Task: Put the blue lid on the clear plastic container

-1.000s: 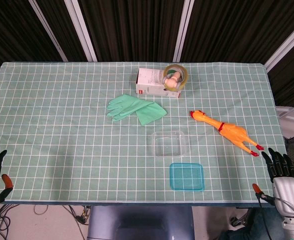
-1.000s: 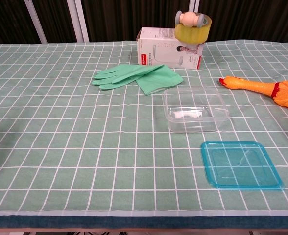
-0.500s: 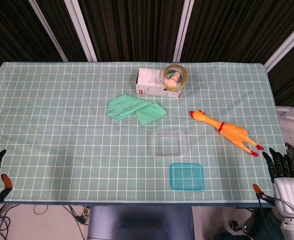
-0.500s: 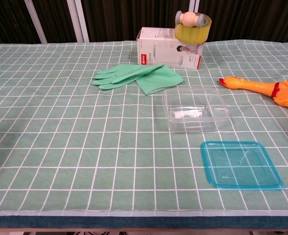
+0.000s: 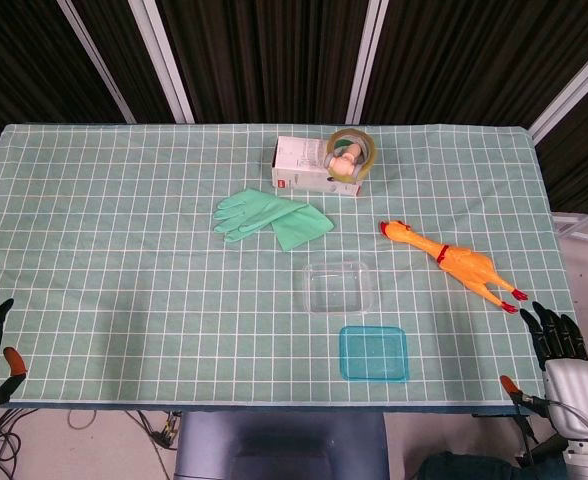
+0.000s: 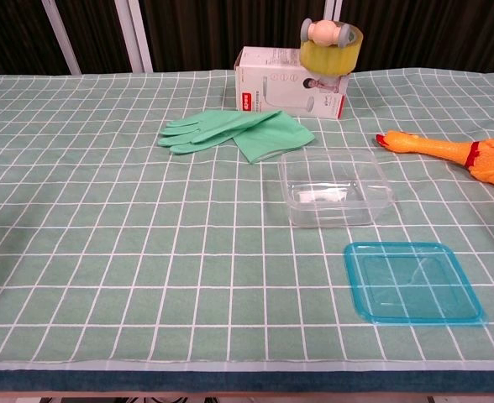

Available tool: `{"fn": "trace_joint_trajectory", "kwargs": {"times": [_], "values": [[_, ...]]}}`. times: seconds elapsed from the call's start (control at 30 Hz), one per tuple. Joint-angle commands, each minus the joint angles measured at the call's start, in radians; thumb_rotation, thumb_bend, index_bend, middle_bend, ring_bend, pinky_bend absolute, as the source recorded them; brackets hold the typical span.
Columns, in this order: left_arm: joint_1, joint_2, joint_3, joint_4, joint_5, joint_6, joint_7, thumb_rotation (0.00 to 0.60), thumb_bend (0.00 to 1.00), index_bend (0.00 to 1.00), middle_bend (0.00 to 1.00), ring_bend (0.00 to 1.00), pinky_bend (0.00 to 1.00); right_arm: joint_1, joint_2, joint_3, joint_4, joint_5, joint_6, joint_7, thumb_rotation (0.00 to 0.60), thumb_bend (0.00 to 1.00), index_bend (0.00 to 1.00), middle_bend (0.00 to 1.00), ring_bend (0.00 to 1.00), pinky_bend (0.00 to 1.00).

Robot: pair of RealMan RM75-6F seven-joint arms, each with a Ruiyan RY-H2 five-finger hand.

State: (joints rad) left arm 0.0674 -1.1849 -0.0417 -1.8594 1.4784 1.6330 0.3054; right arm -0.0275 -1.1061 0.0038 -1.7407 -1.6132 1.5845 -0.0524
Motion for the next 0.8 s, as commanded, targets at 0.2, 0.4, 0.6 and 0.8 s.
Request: {"fn": "trace_joint_trajectory", "kwargs": {"times": [0.2, 0.4, 0.6, 0.8], "values": [[-0.021, -0.010, -0.002, -0.005, -0.023, -0.041, 0.023, 0.600, 0.76, 0.10, 0.00, 0.00, 0.00, 0.073, 0.139, -0.041, -0.176, 0.050, -0.206, -0.153, 0.600, 0.21, 0.00, 0.00, 0.00, 0.00], [-0.036, -0.020, 0.001, -0.013, -0.032, -0.069, 0.041, 0.600, 0.76, 0.10, 0.00, 0.00, 0.00, 0.114, 0.145, -0.029, -0.296, 0.155, -0.294, -0.317, 0.600, 0.17, 0.00, 0.00, 0.00, 0.00], [-0.049, -0.019, -0.006, -0.023, -0.051, -0.089, 0.043, 0.600, 0.76, 0.10, 0.00, 0.00, 0.00, 0.178, 0.083, 0.005, -0.384, 0.324, -0.370, -0.481, 0.600, 0.17, 0.00, 0.00, 0.00, 0.00], [-0.045, -0.009, -0.009, -0.032, -0.042, -0.069, 0.026, 0.600, 0.76, 0.10, 0.00, 0.00, 0.00, 0.228, -0.023, 0.025, -0.426, 0.467, -0.371, -0.641, 0.600, 0.17, 0.00, 0.00, 0.00, 0.00]]}}
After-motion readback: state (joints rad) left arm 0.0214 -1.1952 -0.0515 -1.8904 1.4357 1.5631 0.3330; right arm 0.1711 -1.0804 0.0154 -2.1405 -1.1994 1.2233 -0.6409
